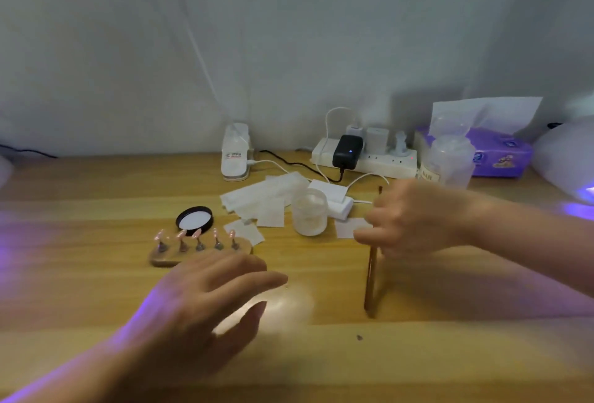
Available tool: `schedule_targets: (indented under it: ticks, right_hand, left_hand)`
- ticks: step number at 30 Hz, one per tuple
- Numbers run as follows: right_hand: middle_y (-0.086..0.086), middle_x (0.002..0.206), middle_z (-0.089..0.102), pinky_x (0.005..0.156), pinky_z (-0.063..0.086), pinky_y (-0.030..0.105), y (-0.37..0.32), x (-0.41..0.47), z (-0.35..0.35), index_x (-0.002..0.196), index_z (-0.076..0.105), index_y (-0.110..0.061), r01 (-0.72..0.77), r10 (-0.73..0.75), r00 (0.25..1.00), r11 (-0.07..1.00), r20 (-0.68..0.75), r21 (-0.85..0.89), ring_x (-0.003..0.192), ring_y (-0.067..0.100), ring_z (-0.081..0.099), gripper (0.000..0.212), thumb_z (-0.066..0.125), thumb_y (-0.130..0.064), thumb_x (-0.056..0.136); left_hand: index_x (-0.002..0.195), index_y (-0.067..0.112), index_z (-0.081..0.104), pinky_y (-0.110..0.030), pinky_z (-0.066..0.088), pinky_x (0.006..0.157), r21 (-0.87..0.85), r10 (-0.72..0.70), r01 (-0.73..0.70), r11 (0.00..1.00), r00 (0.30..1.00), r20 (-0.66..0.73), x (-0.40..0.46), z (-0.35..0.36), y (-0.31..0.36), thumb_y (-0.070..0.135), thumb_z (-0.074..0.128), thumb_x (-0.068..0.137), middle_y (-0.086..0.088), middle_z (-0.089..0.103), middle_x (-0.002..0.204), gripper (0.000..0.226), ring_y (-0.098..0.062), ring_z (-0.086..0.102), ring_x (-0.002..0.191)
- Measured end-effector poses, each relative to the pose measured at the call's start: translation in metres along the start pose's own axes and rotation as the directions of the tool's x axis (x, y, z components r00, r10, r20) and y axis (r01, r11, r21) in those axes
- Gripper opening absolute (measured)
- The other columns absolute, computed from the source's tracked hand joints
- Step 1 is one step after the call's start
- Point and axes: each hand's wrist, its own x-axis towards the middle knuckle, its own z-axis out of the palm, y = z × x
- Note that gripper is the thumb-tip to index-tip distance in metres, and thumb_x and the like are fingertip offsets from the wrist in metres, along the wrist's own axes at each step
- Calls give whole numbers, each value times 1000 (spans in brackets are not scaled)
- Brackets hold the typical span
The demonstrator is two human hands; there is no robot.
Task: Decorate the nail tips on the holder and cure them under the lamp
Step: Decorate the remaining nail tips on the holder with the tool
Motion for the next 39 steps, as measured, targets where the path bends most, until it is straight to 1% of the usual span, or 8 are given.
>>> schedule_targets:
  ticks: [4, 8, 10, 14, 18, 24, 31, 39]
  right_hand:
    - [-2, 45, 46, 35, 36, 19, 5, 6, -12, 60, 56, -10, -288, 335, 911, 935, -242, 209, 34, 13, 40, 21, 41, -10, 75]
    - [-17, 62, 53, 49, 38, 13, -13, 29, -8, 85, 67, -17, -587, 866, 416, 489, -278, 645, 50, 3, 48, 13, 54, -15, 83]
    - [-19, 60, 58, 54, 39, 9, -17, 44, -7, 76, 64, -28, -447, 972, 208, 198, -114, 872, 58, 1, 54, 13, 59, -24, 88]
    - [-19, 39, 49, 42, 31, 3, -11, 65, -2, 58, 62, -18, -214, 975, 33, -210, 222, 954, 42, -9, 46, 44, 46, -39, 94]
    - [-14, 36, 46, 36, 32, 9, -5, 72, 8, 67, 59, -15, -182, 915, 41, -389, 402, 903, 33, -2, 40, 40, 45, -41, 94]
    - [-4, 40, 54, 45, 38, 8, -7, 74, 21, 62, 54, -12, -372, 956, 123, -204, 266, 906, 37, -1, 46, 41, 54, -44, 87]
    - [-10, 43, 45, 52, 39, 24, -7, 82, 27, 52, 48, -23, -516, 983, 139, -31, 120, 856, 43, 0, 45, 39, 65, -48, 78]
    - [-9, 54, 48, 51, 34, 21, -2, 96, 27, 54, 45, -26, -671, 927, 365, 197, 87, 715, 56, 6, 48, 40, 58, -49, 82]
  left_hand:
    - [130, 27, 38, -32, 42, 91, 52, -111, 120, 991, 983, -149, -12, -13, -37, 40, 57, 75, 11, 43, 126, 60, -8, 43, 115]
    - [137, 30, 26, -47, 40, 92, -25, -359, 359, 933, 923, -141, -30, -20, -76, 56, 59, 63, 15, 38, 124, 85, -17, 46, 109]
    - [134, 38, 25, -55, 40, 91, -65, -530, 526, 848, 843, -93, -43, -19, -88, 64, 57, 55, 8, 43, 118, 89, -18, 49, 104]
    - [124, 42, 30, -42, 38, 95, -179, -681, 669, 721, 732, -12, -59, -11, -101, 70, 70, 52, 19, 51, 102, 87, -13, 52, 104]
    - [109, 47, 42, -18, 40, 83, -323, -718, 693, 645, 694, 53, -55, -8, -109, 41, 71, 47, 18, 55, 97, 69, -7, 54, 100]
    - [100, 60, 51, 5, 36, 70, -229, -600, 581, 781, 800, -13, -56, -15, -101, 41, 76, 46, 25, 62, 92, 62, 13, 56, 86]
    - [95, 40, 56, 4, 35, 71, -296, -489, 466, 834, 872, -5, -19, 4, -61, 42, 74, 50, 35, 56, 98, 48, 14, 53, 86]
    - [94, 42, 53, -14, 44, 73, -373, -491, 496, 784, 863, 118, 17, 36, -44, 63, 62, 51, 20, 58, 90, 49, 4, 51, 91]
